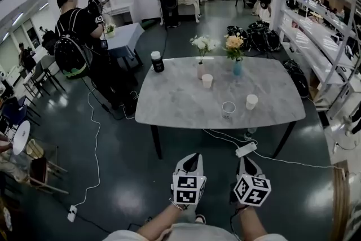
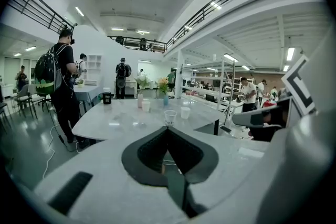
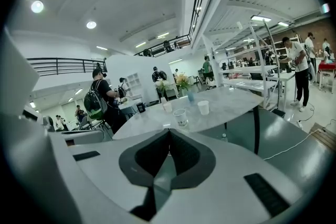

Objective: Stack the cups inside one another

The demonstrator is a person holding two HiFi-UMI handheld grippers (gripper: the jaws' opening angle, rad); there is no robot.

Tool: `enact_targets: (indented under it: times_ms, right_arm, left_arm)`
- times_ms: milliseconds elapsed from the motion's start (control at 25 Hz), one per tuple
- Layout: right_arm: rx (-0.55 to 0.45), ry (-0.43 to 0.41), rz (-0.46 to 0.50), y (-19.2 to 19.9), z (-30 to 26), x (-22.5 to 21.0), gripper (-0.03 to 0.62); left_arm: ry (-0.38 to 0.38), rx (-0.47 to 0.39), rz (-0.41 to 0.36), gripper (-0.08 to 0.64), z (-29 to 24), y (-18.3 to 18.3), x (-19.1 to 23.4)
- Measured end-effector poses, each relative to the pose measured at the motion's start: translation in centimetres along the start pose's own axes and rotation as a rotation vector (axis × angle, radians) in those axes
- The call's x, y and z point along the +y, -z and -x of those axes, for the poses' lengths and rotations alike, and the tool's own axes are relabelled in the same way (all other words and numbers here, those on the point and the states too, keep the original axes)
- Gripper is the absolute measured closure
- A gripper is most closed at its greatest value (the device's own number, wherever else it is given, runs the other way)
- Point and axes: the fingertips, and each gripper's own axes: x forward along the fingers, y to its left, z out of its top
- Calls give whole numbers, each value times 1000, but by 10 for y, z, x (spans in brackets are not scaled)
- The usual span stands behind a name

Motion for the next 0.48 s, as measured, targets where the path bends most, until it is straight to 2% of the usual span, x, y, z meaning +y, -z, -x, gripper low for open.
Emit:
enact_targets:
  times_ms: [240, 480]
  right_arm:
    - [8, 55, 10, -8, -27, -19, 584]
    - [-30, 87, 16, -42, -64, -20, 584]
  left_arm:
    - [36, -1, 4, 565, -40, -4, 4]
    - [76, -40, -6, 565, -88, -37, 18]
